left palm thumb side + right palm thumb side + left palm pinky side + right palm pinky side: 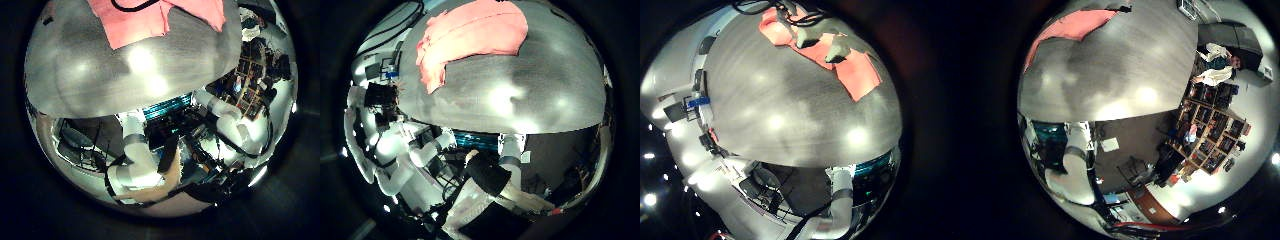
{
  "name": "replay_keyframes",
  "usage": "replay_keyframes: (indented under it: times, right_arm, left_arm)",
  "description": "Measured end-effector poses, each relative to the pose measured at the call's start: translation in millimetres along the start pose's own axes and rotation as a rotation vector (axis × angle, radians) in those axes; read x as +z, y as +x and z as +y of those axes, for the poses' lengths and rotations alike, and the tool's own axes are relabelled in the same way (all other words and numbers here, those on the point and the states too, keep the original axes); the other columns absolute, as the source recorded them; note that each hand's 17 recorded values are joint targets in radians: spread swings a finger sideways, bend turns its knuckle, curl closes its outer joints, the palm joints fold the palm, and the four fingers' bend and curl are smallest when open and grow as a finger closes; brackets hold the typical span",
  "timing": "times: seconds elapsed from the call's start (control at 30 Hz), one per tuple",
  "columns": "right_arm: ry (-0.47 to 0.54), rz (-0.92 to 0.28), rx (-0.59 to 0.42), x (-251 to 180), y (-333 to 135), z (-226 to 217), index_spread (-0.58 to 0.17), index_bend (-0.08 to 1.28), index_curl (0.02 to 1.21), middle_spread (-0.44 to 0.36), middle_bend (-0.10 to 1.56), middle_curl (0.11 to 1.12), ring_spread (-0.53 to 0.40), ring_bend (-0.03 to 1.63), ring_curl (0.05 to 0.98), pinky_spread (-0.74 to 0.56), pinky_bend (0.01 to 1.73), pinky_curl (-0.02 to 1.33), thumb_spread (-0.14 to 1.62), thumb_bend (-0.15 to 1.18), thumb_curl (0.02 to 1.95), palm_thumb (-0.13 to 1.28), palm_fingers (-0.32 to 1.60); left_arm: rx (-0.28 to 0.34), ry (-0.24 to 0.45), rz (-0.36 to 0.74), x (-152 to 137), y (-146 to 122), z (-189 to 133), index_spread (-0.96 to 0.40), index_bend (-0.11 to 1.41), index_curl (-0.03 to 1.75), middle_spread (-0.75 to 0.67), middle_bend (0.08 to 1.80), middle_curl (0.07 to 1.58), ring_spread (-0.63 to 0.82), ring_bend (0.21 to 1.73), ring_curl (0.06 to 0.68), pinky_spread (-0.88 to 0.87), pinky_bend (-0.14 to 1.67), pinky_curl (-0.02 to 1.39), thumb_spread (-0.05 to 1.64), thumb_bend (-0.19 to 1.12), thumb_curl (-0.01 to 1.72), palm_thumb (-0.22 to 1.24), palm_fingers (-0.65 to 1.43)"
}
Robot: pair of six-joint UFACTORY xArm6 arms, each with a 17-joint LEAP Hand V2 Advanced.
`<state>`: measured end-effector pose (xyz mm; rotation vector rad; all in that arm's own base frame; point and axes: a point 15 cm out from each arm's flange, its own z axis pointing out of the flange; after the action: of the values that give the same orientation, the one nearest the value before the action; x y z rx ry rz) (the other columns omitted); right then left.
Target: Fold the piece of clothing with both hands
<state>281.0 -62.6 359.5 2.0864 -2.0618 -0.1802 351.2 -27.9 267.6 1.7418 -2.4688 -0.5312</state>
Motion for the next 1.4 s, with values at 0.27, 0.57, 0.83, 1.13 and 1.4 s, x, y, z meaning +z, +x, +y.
replay_keyframes:
  times: [0.27,0.57,0.83,1.13,1.4]
  right_arm:
    - [-0.026,-0.003,0.002,9.5,0.2,-7.4,-0.257,0.15,0.28,0.071,0.27,0.38,0.184,0.5,0.251,0.39,0.54,0.22,1.16,-0.02,0.3,0.36,0.18]
    - [-0.037,0.001,0.0,12.3,1.6,-8.3,-0.257,0.15,0.28,0.068,0.26,0.37,0.185,0.51,0.252,0.39,0.54,0.23,1.16,-0.02,0.3,0.36,0.18]
    - [-0.033,0.003,-0.007,10.9,1.9,-7.0,-0.257,0.16,0.28,0.067,0.26,0.37,0.185,0.51,0.252,0.39,0.54,0.24,1.16,-0.02,0.3,0.35,0.18]
    - [-0.027,0.006,-0.006,8.9,3.6,-6.0,-0.258,0.16,0.28,0.067,0.27,0.37,0.181,0.5,0.25,0.39,0.53,0.24,1.17,-0.02,0.29,0.35,0.18]
    - [-0.025,0.007,-0.007,8.3,3.7,-5.7,-0.263,0.16,0.28,0.054,0.27,0.37,0.169,0.5,0.25,0.39,0.52,0.24,1.17,-0.02,0.29,0.36,0.18]
  left_arm:
    - [0.049,-0.003,-0.008,59.5,31.1,-39.2,0.02,0.15,0.3,0.27,0.19,0.35,0.41,0.72,0.208,0.39,0.43,0.37,0.9,-0.03,0.32,0.13,0.04]
    - [0.024,-0.075,-0.065,73.9,42.7,-46.9,0.05,0.19,0.33,0.23,0.22,0.37,0.37,0.68,0.198,0.36,0.37,0.35,0.89,-0.03,0.33,0.17,0.14]
    - [-0.001,-0.103,-0.081,88.2,41.5,-58.9,0.05,0.19,0.37,0.16,0.28,0.4,0.3,0.66,0.192,0.3,0.29,0.33,0.9,-0.02,0.33,0.24,0.28]
    - [-0.032,-0.061,-0.067,74.5,37.0,-63.5,-0.16,0.21,0.43,-0.24,0.78,0.6,-0.25,0.84,0.244,-0.1,0.32,0.34,0.99,-0.01,0.34,0.37,0.9]
    - [-0.032,-0.063,-0.058,55.7,37.6,-48.1,-0.4,0.35,0.61,-0.43,0.9,0.75,-0.48,1.12,0.394,-0.52,0.67,0.48,1.09,0.0,0.33,0.5,1.21]
